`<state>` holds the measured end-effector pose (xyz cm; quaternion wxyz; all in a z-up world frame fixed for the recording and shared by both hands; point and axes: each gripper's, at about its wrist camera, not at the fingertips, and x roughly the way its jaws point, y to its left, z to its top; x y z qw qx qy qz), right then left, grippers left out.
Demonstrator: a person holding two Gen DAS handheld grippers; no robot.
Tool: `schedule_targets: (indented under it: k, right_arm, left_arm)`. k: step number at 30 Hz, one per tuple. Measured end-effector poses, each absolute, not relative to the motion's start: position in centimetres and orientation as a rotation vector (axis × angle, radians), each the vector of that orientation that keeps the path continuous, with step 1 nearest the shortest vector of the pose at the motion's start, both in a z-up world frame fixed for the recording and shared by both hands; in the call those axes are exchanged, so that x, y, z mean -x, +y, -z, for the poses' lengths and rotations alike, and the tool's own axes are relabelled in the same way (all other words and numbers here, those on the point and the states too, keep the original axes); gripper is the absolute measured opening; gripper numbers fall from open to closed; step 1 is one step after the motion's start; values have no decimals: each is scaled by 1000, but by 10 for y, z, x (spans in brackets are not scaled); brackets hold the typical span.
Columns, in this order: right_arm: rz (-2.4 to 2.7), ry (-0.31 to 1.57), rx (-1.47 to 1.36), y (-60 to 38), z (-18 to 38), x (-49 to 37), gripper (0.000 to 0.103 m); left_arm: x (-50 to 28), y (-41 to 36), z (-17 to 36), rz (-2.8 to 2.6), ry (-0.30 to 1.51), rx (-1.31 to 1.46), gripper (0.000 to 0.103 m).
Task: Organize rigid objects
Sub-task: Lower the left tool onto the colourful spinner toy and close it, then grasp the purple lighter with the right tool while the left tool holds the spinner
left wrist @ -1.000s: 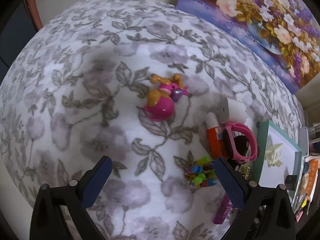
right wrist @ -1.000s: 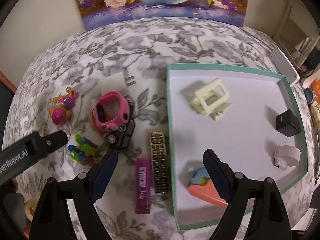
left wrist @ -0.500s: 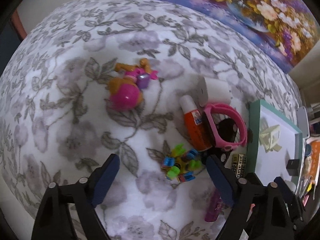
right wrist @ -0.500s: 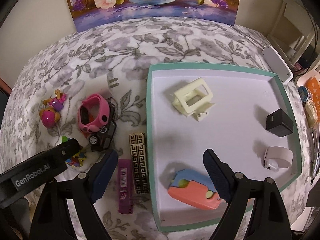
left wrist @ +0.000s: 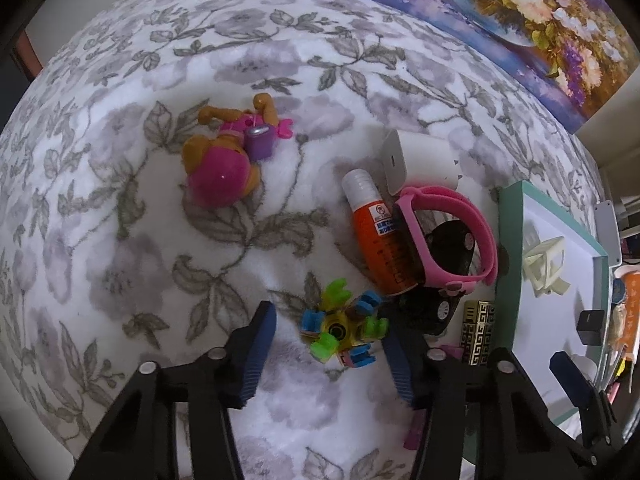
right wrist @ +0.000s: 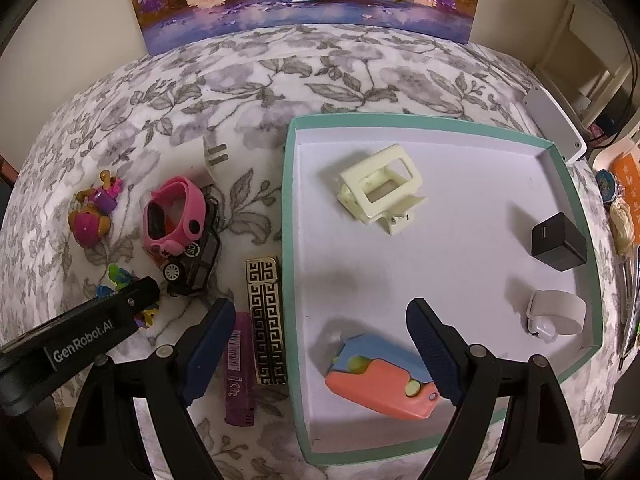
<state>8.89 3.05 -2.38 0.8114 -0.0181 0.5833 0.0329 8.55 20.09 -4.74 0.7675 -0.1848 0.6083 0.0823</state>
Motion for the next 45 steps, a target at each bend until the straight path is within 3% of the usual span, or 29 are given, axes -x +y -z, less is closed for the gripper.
schedule_targets:
  k: [2,5,13,21,45]
  right_arm:
    - [-72,1247,33,30,24,-89,88]
    - [-82,1238,22,30,21,-89,88]
    - [-202,1220,-42,41,10,-82,87]
    - [-286,1264,-36,55,15,-71,60]
    - [-308,1383,60,75,47,-60,31]
  left_arm:
    - [-84,201,48,-174,1325,404,52]
    - [-83,199,48,-158,1323,414,41]
    - [-74,216,44,-192,1326,425,41]
    - [-51,244,35,-256,1310,432,41]
    - [-24,255,40,-228,1344,479,41]
